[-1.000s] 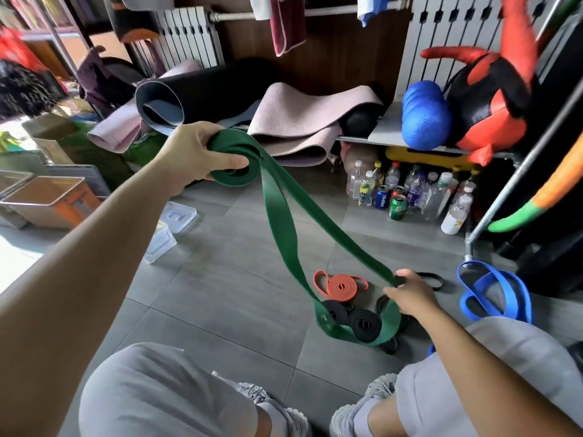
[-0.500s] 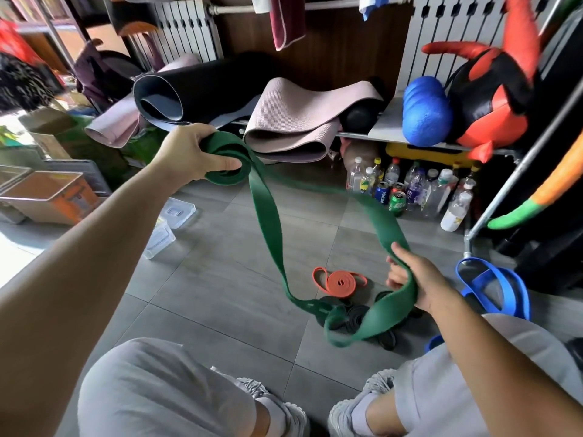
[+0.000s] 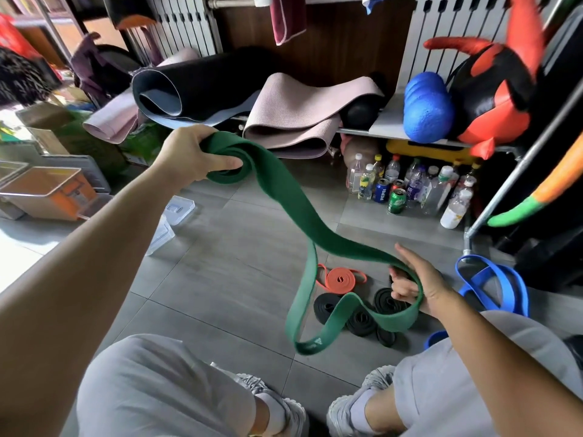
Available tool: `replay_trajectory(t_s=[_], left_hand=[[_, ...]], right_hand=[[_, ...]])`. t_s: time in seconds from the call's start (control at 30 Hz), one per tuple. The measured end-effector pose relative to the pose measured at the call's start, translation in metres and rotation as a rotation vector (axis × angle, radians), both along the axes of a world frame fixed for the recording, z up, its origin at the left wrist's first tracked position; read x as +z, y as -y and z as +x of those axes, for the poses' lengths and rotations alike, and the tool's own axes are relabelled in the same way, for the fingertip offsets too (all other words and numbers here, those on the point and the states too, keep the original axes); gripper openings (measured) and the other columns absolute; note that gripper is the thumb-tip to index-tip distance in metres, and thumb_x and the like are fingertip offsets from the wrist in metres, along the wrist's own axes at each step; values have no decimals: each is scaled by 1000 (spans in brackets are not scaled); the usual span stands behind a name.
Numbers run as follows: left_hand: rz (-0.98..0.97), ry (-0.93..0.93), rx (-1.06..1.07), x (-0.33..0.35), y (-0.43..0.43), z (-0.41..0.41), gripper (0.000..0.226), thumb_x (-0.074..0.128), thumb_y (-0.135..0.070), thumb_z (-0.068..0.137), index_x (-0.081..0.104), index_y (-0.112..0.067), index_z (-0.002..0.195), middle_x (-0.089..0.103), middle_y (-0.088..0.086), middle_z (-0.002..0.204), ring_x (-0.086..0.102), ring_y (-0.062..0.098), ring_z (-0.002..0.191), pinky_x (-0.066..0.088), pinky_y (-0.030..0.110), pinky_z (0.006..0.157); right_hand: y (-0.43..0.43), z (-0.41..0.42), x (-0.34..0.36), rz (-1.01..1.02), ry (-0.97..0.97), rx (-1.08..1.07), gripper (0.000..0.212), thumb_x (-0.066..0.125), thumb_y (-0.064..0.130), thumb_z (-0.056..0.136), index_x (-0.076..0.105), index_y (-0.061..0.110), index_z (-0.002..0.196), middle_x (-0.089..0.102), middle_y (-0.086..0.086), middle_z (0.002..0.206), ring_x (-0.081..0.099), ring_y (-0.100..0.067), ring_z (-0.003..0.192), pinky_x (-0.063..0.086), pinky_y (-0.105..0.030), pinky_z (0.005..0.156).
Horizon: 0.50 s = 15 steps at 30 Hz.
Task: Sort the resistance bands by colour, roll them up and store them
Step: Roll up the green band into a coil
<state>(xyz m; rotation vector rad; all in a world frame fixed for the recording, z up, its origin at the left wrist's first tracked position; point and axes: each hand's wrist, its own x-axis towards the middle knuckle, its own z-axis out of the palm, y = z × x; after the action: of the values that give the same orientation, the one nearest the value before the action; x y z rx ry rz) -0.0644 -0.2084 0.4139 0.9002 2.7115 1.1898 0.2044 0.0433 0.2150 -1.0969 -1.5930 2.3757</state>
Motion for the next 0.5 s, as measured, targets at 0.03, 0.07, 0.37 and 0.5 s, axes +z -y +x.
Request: replay_trajectory(t_s=[0.03,0.07,0.37,0.5], left_hand=[[25,21,-12,2,0,1,33,85,-29,63,68,-26,92,72,6,91,69,27,83,58,43,77],[42,30,-20,3,0,2,32,85,-28,63,69,-27,90,72,6,91,69,28,84,57,46,78],[-163,-43,-147,-1,-9,21,38,85,-21,63,68,-23,97,68,-7,85,64,9,76,51,23,70],[-181,-38,-262,4,-13,36,34,85,-16,63,64,-35,82,67,-13,79,60,-6,60,46,10,57]], right_hand=[[-1,2,-2,39,35,31,53,49,54,85,52,9,56,25,2,31,23,-13,28,32,-29,50],[-3,3,-5,126,82,49,52,52,53,85,52,9,57,28,1,33,25,-14,30,32,-29,50],[15,2,-46,1199,653,251,30,61,45,85,51,20,73,63,-4,80,61,-28,82,38,-29,57],[27,4,-46,1215,814,256,17,46,28,91,56,17,100,66,-10,103,62,-31,98,44,-31,70]])
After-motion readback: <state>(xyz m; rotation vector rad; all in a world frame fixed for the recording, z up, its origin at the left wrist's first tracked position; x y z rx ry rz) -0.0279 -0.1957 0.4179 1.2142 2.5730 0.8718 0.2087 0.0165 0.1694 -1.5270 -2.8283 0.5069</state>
